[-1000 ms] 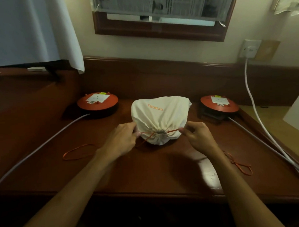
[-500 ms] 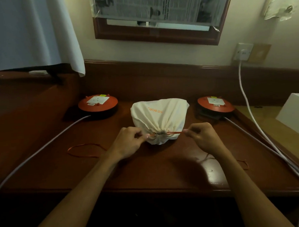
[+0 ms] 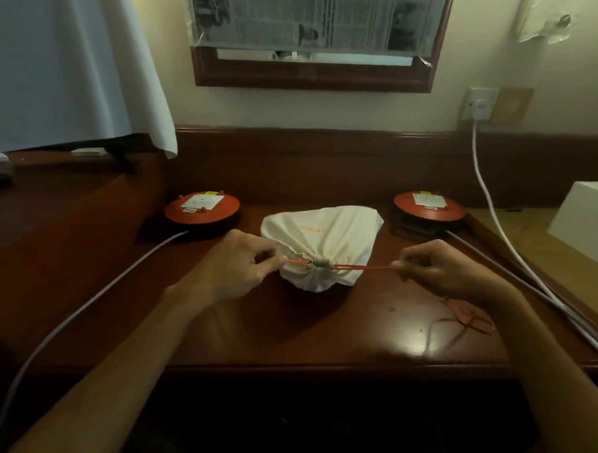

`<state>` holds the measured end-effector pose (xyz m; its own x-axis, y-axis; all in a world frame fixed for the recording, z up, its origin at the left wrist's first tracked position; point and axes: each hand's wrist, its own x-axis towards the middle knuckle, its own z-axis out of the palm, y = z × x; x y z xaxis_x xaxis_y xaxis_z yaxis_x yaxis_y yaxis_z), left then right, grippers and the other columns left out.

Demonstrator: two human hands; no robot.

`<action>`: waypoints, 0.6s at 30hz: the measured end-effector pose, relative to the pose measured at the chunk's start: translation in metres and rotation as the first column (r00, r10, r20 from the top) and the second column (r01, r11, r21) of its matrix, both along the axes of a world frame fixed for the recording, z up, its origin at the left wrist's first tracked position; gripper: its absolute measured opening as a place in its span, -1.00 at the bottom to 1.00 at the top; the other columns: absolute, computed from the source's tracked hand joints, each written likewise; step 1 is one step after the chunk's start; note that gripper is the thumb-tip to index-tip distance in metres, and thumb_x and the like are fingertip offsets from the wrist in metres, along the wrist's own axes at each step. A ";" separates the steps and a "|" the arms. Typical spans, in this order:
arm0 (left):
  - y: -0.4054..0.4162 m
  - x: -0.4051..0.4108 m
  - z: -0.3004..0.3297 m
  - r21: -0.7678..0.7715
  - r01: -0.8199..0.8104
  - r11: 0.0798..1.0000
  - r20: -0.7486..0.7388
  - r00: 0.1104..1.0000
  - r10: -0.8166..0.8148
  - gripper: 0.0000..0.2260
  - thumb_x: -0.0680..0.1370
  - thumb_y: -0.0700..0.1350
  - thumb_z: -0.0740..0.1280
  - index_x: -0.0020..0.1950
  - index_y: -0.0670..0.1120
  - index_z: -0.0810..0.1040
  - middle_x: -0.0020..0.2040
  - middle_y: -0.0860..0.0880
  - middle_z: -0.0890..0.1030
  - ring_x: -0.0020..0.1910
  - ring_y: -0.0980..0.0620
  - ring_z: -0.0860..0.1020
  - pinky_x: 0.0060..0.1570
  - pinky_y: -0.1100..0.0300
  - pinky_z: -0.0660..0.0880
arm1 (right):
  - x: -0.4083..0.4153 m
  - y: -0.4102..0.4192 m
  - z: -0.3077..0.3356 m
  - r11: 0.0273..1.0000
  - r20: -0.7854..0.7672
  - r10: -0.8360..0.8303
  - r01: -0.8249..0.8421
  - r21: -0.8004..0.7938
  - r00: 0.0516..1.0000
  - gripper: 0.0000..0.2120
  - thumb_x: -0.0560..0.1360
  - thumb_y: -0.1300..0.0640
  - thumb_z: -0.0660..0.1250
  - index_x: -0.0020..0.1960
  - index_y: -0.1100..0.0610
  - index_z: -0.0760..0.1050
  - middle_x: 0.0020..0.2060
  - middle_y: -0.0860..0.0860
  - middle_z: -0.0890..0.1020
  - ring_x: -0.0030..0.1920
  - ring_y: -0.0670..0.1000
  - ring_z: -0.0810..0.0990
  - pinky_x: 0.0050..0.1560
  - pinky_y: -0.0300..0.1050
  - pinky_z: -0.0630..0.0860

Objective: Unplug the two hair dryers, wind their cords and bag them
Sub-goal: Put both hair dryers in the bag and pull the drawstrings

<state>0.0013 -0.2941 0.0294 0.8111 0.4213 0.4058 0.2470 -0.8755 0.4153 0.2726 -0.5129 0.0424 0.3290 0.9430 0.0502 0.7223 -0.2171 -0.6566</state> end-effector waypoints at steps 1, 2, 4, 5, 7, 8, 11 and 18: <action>-0.002 -0.007 0.007 -0.004 0.022 1.000 -0.029 0.999 -0.022 -0.79 0.57 0.06 0.44 -0.17 -0.03 0.70 -0.32 0.12 0.62 -0.30 0.11 0.57 -0.33 0.22 0.43 | 0.001 -0.006 0.006 0.999 -0.062 0.029 -0.031 -0.035 0.998 -0.74 0.59 -0.02 0.33 -0.19 0.11 0.60 -0.45 -0.02 0.49 -0.45 -0.03 0.44 -0.40 -0.19 0.40; -0.004 -0.012 0.014 -0.017 0.042 0.999 -0.083 0.996 -0.043 -0.78 0.55 0.10 0.46 -0.17 -0.01 0.71 -0.31 0.12 0.62 -0.29 0.12 0.57 -0.31 0.19 0.44 | 0.004 -0.011 0.010 0.996 -0.118 0.053 -0.061 -0.064 0.992 -0.73 0.58 -0.04 0.33 -0.18 0.13 0.59 -0.43 0.01 0.48 -0.43 0.01 0.42 -0.40 -0.14 0.39; -0.003 -0.022 0.030 -0.088 0.063 0.994 -0.196 0.977 -0.079 -0.74 0.52 0.17 0.48 -0.23 0.02 0.67 -0.34 0.11 0.60 -0.31 0.15 0.53 -0.29 0.18 0.43 | 0.014 -0.020 0.018 0.987 -0.189 0.074 -0.099 -0.129 0.979 -0.73 0.55 -0.04 0.36 -0.16 0.14 0.61 -0.41 0.03 0.48 -0.40 0.02 0.41 -0.38 -0.14 0.39; -0.002 -0.026 0.037 -0.135 0.062 0.989 -0.238 0.967 -0.093 -0.70 0.50 0.19 0.48 -0.26 -0.01 0.64 -0.37 0.11 0.57 -0.35 0.16 0.50 -0.31 0.23 0.41 | 0.020 -0.023 0.021 0.981 -0.209 0.066 -0.102 -0.166 0.976 -0.74 0.54 -0.04 0.38 -0.16 0.15 0.62 -0.40 0.03 0.49 -0.39 0.02 0.42 -0.37 -0.15 0.40; 0.006 -0.034 0.051 -0.221 0.030 0.975 -0.313 0.945 -0.100 -0.64 0.48 0.21 0.46 -0.26 -0.07 0.62 -0.43 0.13 0.51 -0.40 0.20 0.45 -0.35 0.30 0.39 | 0.035 -0.029 0.030 0.971 -0.212 0.033 -0.081 -0.223 0.977 -0.75 0.49 -0.04 0.42 -0.17 0.15 0.64 -0.36 0.05 0.53 -0.35 0.03 0.45 -0.33 -0.15 0.43; 0.014 -0.037 0.058 -0.243 -0.003 0.970 -0.356 0.931 -0.086 -0.62 0.46 0.24 0.44 -0.24 -0.08 0.61 -0.45 0.13 0.49 -0.42 0.21 0.44 -0.36 0.32 0.38 | 0.041 -0.031 0.037 0.970 -0.191 0.004 -0.050 -0.237 0.982 -0.75 0.46 -0.05 0.44 -0.20 0.14 0.65 -0.36 0.05 0.55 -0.34 0.04 0.47 -0.32 -0.14 0.44; 0.046 -0.034 0.084 -0.230 -0.089 0.969 -0.440 0.898 -0.022 -0.51 0.34 0.39 0.43 -0.25 -0.05 0.56 -0.40 0.09 0.49 -0.38 0.18 0.46 -0.27 0.23 0.41 | 0.057 -0.018 0.059 0.978 -0.055 -0.118 0.107 -0.179 0.991 -0.74 0.38 -0.04 0.48 -0.26 0.16 0.65 -0.40 0.03 0.60 -0.38 -0.02 0.54 -0.34 -0.16 0.44; 0.093 0.089 0.107 0.055 -0.094 0.994 -0.388 0.915 0.108 -0.67 0.39 0.16 0.57 -0.14 0.02 0.51 -0.17 0.02 0.58 -0.15 0.02 0.54 -0.18 0.11 0.37 | 0.040 0.120 0.072 0.950 0.182 -0.192 0.136 0.281 0.964 -0.83 0.53 0.08 0.44 -0.19 0.12 0.55 -0.30 0.02 0.57 -0.30 -0.07 0.52 -0.26 -0.20 0.42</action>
<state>0.0905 -0.2014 0.1366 0.8615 0.5010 0.0820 0.4711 -0.8492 0.2386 0.3126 -0.3933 0.1141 0.4337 0.8206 0.3722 0.8163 -0.1830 -0.5479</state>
